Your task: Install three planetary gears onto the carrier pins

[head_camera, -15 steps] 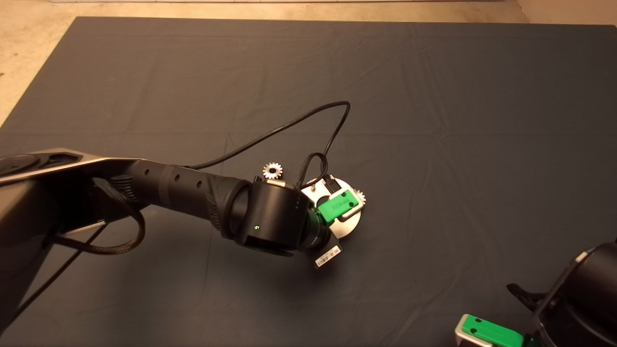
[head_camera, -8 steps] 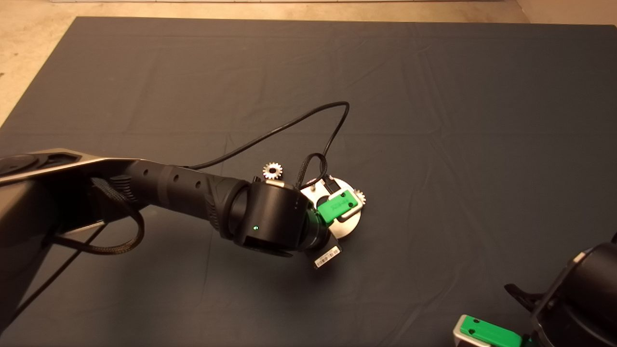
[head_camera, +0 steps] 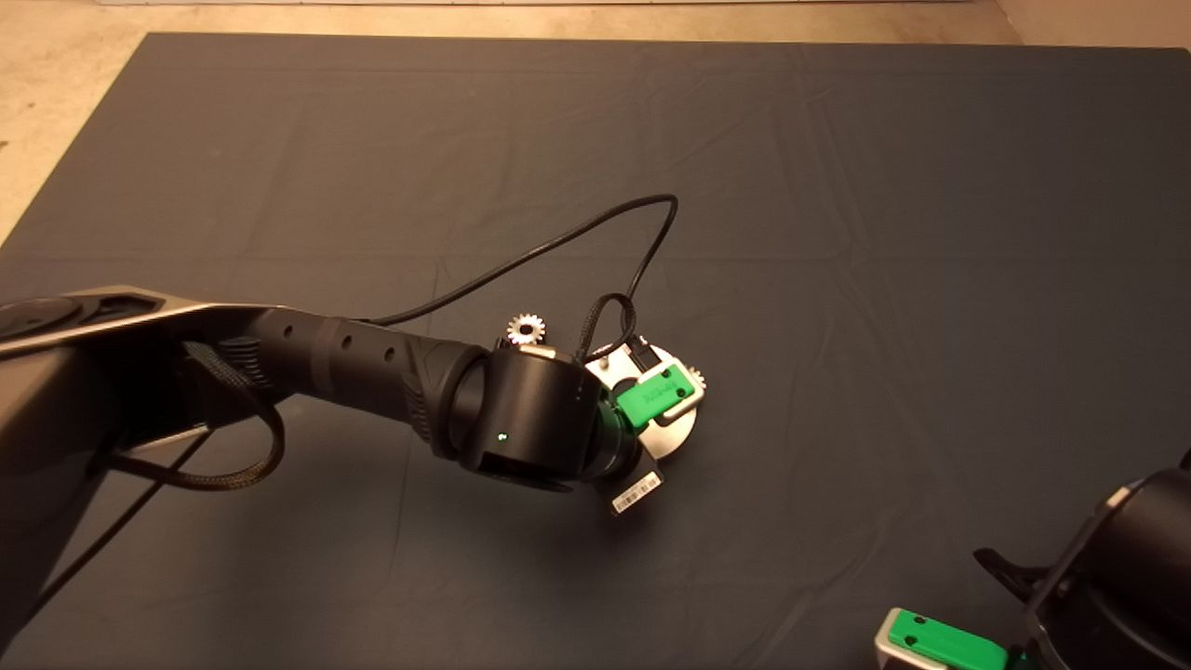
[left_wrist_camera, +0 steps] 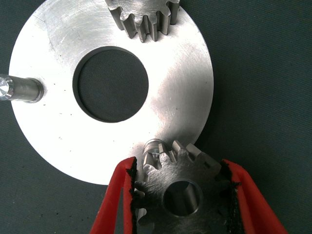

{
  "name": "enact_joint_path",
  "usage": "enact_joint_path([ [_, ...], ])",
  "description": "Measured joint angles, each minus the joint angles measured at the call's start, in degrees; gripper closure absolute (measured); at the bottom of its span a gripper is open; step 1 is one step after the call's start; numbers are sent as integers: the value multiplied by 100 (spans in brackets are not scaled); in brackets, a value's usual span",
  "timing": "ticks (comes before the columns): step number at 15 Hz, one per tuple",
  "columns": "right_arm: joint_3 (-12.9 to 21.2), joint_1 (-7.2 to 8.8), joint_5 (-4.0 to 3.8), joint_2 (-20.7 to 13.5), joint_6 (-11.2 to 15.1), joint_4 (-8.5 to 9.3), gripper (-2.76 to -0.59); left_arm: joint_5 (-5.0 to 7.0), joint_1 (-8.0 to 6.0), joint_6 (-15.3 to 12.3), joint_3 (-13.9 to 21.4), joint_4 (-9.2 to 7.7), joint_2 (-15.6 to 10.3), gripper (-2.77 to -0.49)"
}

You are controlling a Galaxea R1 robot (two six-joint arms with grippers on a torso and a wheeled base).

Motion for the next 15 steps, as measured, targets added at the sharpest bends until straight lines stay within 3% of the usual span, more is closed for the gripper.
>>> enact_joint_path([
  [8, 0, 0, 0, 0, 0, 2, -189, -72, 0, 9, -132, 254, 11, -78],
  [15, 0, 0, 0, 2, 0, 2, -189, -28, 41, 39, -206, 295, -9, -78],
])
